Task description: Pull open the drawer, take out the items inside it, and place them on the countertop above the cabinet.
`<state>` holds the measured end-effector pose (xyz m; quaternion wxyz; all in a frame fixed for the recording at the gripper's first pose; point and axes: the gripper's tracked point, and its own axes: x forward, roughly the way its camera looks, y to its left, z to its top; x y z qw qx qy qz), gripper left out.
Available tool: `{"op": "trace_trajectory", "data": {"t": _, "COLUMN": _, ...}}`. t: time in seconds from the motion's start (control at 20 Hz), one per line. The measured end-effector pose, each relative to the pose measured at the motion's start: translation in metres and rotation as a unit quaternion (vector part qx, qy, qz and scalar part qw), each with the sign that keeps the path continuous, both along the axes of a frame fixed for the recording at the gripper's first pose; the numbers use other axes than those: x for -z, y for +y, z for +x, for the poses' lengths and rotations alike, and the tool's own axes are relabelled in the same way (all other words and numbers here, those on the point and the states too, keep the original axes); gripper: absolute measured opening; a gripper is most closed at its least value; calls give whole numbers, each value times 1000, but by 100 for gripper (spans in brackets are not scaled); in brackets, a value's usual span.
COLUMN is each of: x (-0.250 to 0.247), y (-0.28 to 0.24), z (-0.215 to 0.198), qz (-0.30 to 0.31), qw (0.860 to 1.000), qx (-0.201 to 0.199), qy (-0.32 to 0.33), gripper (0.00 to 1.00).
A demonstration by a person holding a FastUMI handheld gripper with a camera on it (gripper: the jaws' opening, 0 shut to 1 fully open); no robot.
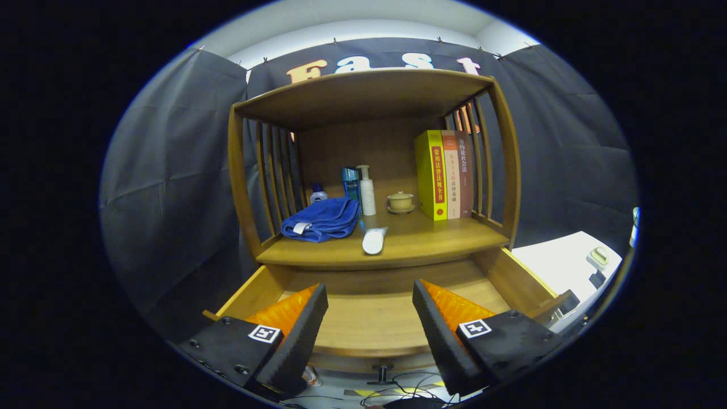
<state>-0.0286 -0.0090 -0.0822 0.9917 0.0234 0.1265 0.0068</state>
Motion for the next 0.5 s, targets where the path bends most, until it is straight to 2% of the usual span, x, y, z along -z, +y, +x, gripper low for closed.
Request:
{"op": "trace_trajectory", "data": {"t": 0.3, "x": 52, "y": 4, "z": -36, "qz": 5, "qw": 999, "qx": 11, "qy": 35, "gripper": 98}}
{"op": "trace_trajectory", "data": {"t": 0.5, "x": 79, "y": 3, "z": -42, "qz": -4, "qw": 998, "qx": 9, "qy": 58, "gripper": 98}}
